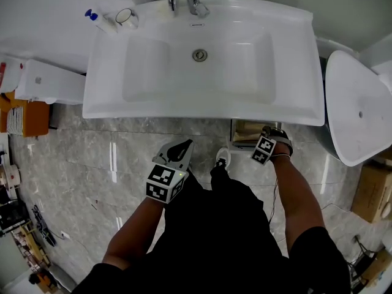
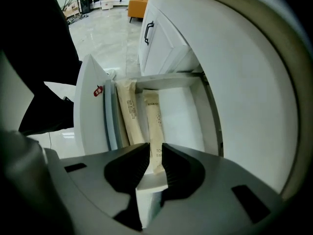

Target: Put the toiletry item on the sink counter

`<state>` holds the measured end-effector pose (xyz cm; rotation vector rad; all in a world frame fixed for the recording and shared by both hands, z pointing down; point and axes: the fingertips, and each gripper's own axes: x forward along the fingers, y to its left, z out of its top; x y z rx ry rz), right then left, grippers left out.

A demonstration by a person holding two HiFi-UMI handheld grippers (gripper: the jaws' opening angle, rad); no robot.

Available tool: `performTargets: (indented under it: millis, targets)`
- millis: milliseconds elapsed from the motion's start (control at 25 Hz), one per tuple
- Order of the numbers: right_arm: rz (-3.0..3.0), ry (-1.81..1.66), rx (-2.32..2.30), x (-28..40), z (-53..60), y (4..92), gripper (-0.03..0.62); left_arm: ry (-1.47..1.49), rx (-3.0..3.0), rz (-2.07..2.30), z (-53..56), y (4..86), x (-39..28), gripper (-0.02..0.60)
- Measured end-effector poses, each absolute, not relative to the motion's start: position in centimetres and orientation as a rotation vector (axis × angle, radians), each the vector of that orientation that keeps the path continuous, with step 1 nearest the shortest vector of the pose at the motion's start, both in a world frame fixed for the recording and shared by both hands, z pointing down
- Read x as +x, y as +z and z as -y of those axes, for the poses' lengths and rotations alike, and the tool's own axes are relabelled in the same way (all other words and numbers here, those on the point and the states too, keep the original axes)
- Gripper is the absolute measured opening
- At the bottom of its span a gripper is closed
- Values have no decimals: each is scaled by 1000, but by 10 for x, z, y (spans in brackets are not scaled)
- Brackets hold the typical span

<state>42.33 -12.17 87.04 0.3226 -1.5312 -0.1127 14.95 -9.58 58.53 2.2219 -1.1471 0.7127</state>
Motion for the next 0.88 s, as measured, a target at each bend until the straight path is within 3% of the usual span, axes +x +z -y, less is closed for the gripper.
performTargets:
  millis: [600,880]
  targets:
    - [1854,278,771,396,103,768,64,667,2245,1245,85,546,136,0]
    - [2078,441,868,323,70,691,31,639,2258,1245,64,532,109,0]
